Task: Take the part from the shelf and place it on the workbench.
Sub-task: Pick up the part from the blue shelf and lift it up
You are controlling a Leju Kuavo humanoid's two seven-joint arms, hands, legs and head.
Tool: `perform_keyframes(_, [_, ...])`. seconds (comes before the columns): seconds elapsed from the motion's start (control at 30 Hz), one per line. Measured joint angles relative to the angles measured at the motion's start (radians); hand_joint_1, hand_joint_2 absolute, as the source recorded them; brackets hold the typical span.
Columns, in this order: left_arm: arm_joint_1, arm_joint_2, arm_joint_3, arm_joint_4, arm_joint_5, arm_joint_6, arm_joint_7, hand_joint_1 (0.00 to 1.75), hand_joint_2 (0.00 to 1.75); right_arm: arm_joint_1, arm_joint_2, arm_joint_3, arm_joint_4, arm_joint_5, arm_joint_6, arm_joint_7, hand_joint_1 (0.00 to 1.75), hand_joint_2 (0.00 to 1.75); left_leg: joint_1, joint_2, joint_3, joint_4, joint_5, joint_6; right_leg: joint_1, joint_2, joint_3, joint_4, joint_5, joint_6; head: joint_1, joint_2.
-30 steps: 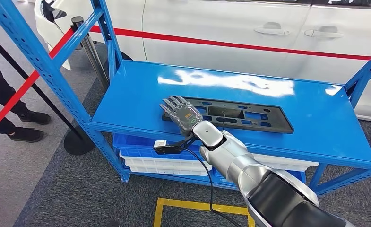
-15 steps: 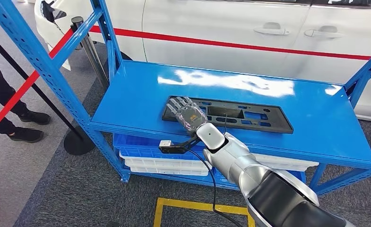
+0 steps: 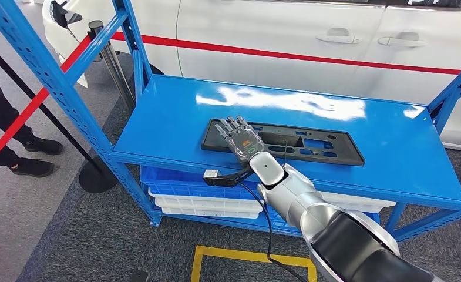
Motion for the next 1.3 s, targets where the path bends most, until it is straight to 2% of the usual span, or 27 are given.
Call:
perform_keyframes(0.1, [0.0, 0.0, 0.0, 0.0, -0.001, -0.003, 0.002, 0.0, 1.75, 0.0, -0.004, -0.001, 0.0, 0.022, -0.007, 0.014, 1.7, 1.75, 0.0, 0.0, 0.0, 0.0, 0.0, 0.0, 0.0, 0.0, 0.0, 0.0, 0.0, 0.0, 0.0, 0.0])
perform_keyframes(0.13, [0.0, 0.0, 0.0, 0.0, -0.001, -0.004, 0.002, 0.0, 1.75, 0.0, -0.005, -0.001, 0.0, 0.027, -0.011, 0.017, 1.75, 1.75, 0.0, 0.0, 0.0, 0.0, 0.0, 0.0, 0.0, 0.0, 0.0, 0.0, 0.0, 0.0, 0.0, 0.0])
perform_keyframes(0.57, [0.0, -0.002, -0.002, 0.0, -0.005, -0.022, 0.002, 0.0, 1.75, 0.0, -0.009, -0.015, 0.0, 0.082, -0.071, 0.019, 1.75, 1.75, 0.0, 0.0, 0.0, 0.0, 0.0, 0.0, 0.0, 0.0, 0.0, 0.0, 0.0, 0.0, 0.0, 0.0])
perform_keyframes(1.0, [0.002, -0.002, 0.0, 0.0, 0.009, -0.024, -0.008, 0.0, 1.75, -0.02, -0.009, -0.028, 0.0, 0.095, -0.074, -0.001, 1.75, 1.75, 0.0, 0.0, 0.0, 0.0, 0.0, 0.0, 0.0, 0.0, 0.0, 0.0, 0.0, 0.0, 0.0, 0.0])
perform_keyframes(1.07, [0.002, -0.003, 0.0, 0.0, 0.009, -0.024, -0.008, 0.0, 0.87, -0.02, -0.009, -0.03, 0.0, 0.096, -0.077, -0.004, 1.75, 1.75, 0.0, 0.0, 0.001, 0.0, 0.0, 0.0, 0.0, 0.0, 0.0, 0.0, 0.0, 0.0, 0.0, 0.0])
perform_keyframes(1.13, [0.002, -0.003, 0.0, 0.0, 0.008, -0.024, -0.008, 0.0, 0.87, -0.02, -0.01, -0.033, 0.0, 0.098, -0.081, -0.008, 1.75, 1.75, 0.0, 0.0, 0.001, 0.0, 0.0, 0.0, 0.0, 0.0, 0.0, 0.0, 0.0, 0.0, 0.0, 0.0])
perform_keyframes(1.2, [0.002, -0.003, 0.0, 0.0, 0.006, -0.016, -0.01, 0.0, 1.75, -0.02, -0.01, -0.035, 0.0, 0.101, -0.084, -0.011, 1.75, 1.75, 0.0, 0.0, 0.001, 0.0, 0.0, 0.0, 0.0, 0.0, 0.0, 0.0, 0.0, 0.0, 0.0, 0.0])
perform_keyframes(1.3, [0.002, -0.004, -0.002, 0.0, -0.005, 0.026, -0.022, 0.0, 1.75, -0.02, -0.011, -0.039, 0.0, 0.107, -0.086, -0.015, 1.75, 1.75, 0.0, 0.0, 0.001, 0.0, 0.0, 0.0, 0.0, 0.001, 0.0, 0.0, 0.0, 0.0, 0.0, 0.0])
